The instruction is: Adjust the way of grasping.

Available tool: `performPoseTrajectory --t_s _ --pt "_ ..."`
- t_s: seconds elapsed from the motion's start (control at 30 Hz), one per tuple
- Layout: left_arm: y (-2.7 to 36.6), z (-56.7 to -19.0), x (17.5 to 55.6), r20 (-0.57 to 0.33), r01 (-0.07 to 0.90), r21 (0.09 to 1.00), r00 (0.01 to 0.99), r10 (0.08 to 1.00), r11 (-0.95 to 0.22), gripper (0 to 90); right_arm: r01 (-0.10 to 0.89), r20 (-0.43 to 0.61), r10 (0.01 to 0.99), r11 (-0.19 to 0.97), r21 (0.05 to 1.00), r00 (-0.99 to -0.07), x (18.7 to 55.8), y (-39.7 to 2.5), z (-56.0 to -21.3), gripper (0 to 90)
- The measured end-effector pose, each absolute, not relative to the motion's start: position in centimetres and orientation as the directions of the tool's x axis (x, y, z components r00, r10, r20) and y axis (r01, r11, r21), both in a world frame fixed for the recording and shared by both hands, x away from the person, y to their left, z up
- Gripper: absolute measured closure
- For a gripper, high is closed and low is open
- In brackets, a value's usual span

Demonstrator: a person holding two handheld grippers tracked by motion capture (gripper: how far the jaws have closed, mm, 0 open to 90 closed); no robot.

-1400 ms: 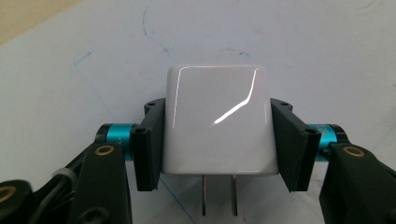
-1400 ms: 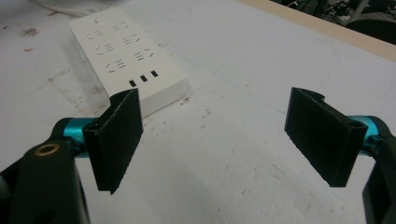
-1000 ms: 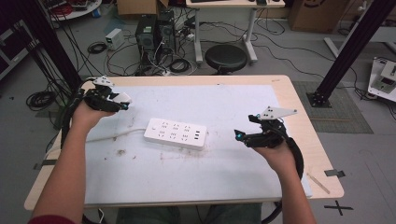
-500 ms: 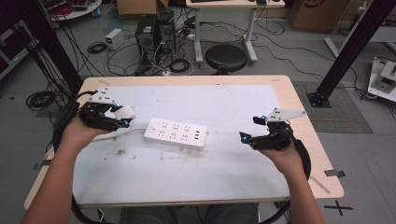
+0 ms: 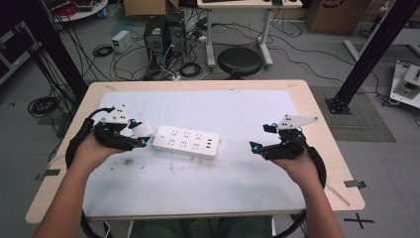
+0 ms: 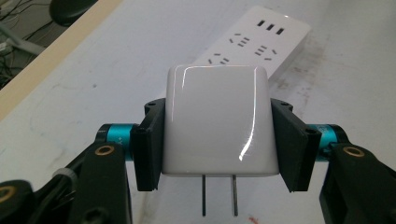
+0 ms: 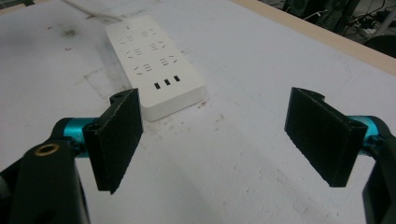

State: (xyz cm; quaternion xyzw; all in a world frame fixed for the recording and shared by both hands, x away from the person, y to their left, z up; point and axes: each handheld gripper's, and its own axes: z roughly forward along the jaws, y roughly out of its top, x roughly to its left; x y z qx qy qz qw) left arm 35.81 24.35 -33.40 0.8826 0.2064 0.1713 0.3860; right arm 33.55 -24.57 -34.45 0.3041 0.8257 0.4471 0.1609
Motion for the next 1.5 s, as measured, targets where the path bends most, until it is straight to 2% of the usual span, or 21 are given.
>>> performPoseTrajectory --t_s 0.33,0.73,1.07,1.5 --pt "20.7 -34.6 34.4 0.162 0.125 0.779 0.906 0.39 -0.614 42.5 0.358 0.041 0.593 0.428 0.83 -0.804 33.5 -22.9 -34.7 19.8" --pt "14.9 -37.7 30.9 0.279 -0.065 0.789 0.924 0.262 -0.611 42.5 0.39 0.143 0.507 0.424 0.817 -0.85 32.4 -18.6 -36.6 19.8" --pt "12.8 -38.7 28.3 0.456 -0.241 0.758 0.861 0.227 -0.606 42.5 0.441 0.264 0.437 0.376 0.815 -0.86 31.8 -16.4 -37.9 19.8" --pt "11.6 -38.9 27.2 0.521 -0.311 0.738 0.827 0.213 -0.599 42.5 0.503 0.392 0.352 0.323 0.801 -0.85 31.7 -13.9 -39.2 19.8"
